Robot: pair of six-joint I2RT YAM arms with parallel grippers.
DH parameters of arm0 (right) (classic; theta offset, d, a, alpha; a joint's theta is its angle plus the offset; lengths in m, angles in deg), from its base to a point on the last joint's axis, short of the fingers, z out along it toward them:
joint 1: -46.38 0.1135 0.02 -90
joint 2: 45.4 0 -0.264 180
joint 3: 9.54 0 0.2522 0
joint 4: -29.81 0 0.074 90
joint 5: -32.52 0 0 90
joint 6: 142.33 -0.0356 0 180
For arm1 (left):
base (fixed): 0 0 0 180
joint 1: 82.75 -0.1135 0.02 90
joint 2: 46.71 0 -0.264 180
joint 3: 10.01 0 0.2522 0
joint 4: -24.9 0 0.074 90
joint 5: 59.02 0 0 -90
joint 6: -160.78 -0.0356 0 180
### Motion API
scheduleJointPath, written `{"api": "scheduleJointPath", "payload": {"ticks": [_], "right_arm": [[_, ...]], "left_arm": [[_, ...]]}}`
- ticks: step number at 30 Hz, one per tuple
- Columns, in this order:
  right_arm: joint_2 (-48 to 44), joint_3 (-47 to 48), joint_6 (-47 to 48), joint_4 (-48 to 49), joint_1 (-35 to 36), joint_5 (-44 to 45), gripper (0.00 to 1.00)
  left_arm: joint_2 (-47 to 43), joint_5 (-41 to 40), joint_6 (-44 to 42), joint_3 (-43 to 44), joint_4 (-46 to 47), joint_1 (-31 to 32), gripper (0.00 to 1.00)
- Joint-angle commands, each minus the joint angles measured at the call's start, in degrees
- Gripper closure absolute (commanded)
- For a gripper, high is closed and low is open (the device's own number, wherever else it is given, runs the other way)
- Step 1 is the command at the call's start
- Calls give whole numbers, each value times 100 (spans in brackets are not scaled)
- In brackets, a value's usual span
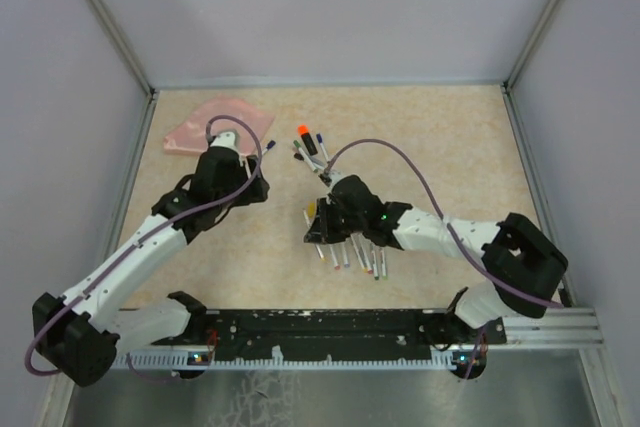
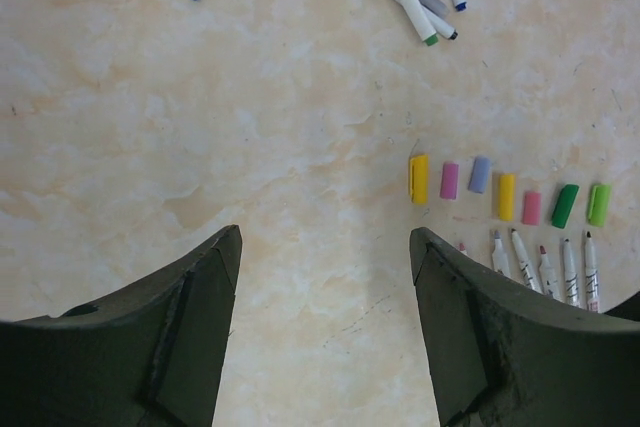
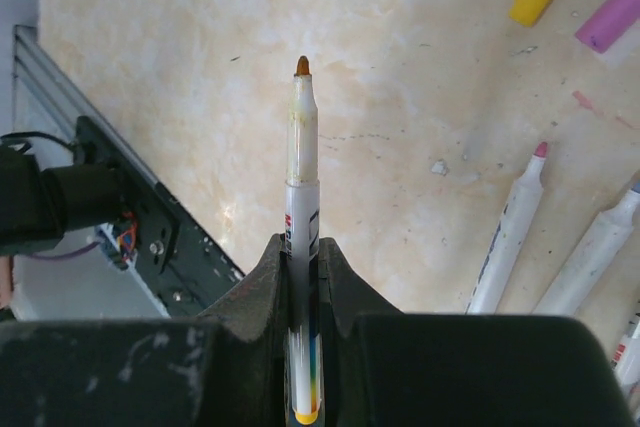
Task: Open the pen caps
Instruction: Place the pen at the center of the board.
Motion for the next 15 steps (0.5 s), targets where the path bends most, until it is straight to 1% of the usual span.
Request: {"api": "scheduleJointPath", "payload": {"ticks": [1, 5, 9, 12, 15], "right_arm": [[510, 734, -55, -703, 187, 788, 100], [994, 1128, -230, -1174, 314, 1292, 100], [1644, 1675, -451, -1910, 467, 1811, 100], [2130, 2092, -591, -2389, 572, 2052, 100], [2361, 2290, -683, -2635, 698, 2196, 100]], "left_arm": [[-292, -225, -111, -162, -153, -28, 27], [-462, -244, -206, -238, -165, -31, 27], [-553, -284, -294, -326, -157, -28, 26], [-607, -303, -345, -400, -147, -33, 26], [-674, -318, -364, -460, -139, -28, 26]]}}
